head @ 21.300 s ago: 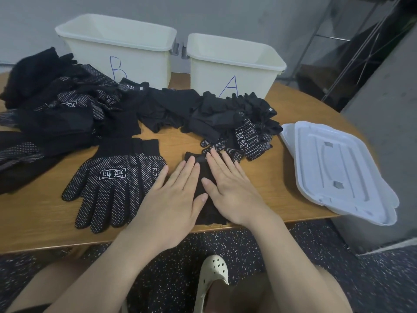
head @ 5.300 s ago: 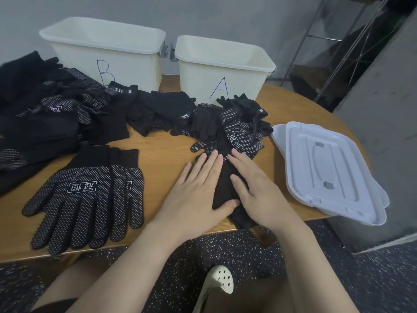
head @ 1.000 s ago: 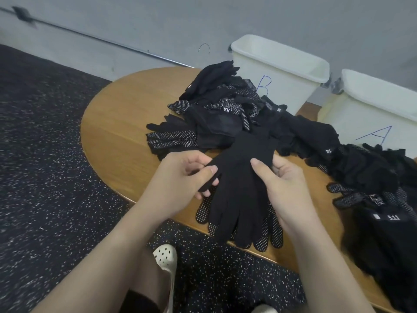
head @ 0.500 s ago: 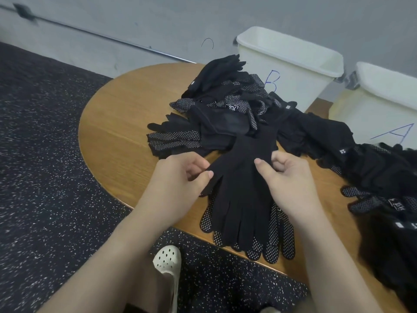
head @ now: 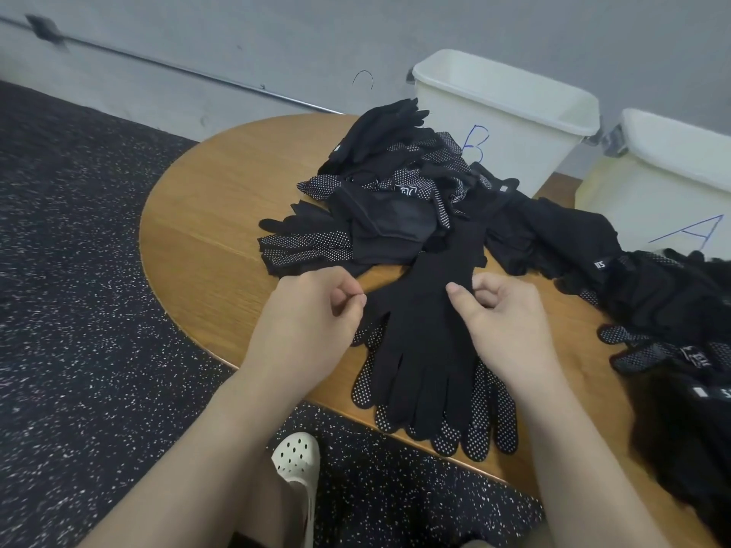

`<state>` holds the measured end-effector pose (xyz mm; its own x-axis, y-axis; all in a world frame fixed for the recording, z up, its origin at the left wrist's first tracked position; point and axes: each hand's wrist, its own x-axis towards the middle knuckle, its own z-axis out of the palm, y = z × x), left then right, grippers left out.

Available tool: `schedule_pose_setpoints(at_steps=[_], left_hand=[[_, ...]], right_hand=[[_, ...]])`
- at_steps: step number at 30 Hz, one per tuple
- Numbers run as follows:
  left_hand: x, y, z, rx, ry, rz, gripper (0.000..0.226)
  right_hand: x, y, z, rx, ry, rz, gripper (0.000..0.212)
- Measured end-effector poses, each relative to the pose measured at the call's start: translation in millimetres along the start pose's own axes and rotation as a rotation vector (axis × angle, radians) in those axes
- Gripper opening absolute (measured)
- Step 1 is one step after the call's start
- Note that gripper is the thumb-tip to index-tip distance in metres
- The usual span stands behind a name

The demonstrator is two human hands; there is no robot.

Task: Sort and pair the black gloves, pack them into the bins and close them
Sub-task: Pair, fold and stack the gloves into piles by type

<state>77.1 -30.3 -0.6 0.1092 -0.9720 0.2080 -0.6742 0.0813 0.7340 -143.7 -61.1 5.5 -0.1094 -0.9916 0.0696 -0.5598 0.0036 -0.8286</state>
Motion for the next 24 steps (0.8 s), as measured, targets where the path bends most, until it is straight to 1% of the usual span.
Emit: schedule_pose_setpoints(at_steps=[6, 8, 11, 15, 19, 24], left_hand=[[-0.8, 1.2, -2.8, 0.019, 0.049, -0.035, 0.014], [-1.3, 1.3, -2.8, 0.031, 0.041, -0.04, 0.014], [-1.7, 1.7, -1.7, 0.058, 0.017, -0.043, 0.014], [-2.9, 2.2, 0.3, 0.067, -0.005, -0.056, 0.013], [-4.1, 1.6, 0.9, 0.059, -0.014, -0.076, 0.012], [-5.8, 0.6, -0.7, 0.046, -0.037, -0.078, 0.013]], right_hand=[[-0.1, -0.4, 3.1, -0.025, 0.04, -0.046, 0.033], [0.7, 1.5, 4.5, -0.094, 0.073, -0.04, 0.03], [-0.2, 0.4, 6.2, -0.259, 0.15, -0.069, 0.019], [-1.3, 1.2, 7.4, -0.341, 0.162, -0.076, 0.024], [-1.2, 2.6, 7.5, -0.336, 0.167, -0.063, 0.033], [2.0, 4.7, 5.4, -0.308, 0.171, -0.029, 0.027]])
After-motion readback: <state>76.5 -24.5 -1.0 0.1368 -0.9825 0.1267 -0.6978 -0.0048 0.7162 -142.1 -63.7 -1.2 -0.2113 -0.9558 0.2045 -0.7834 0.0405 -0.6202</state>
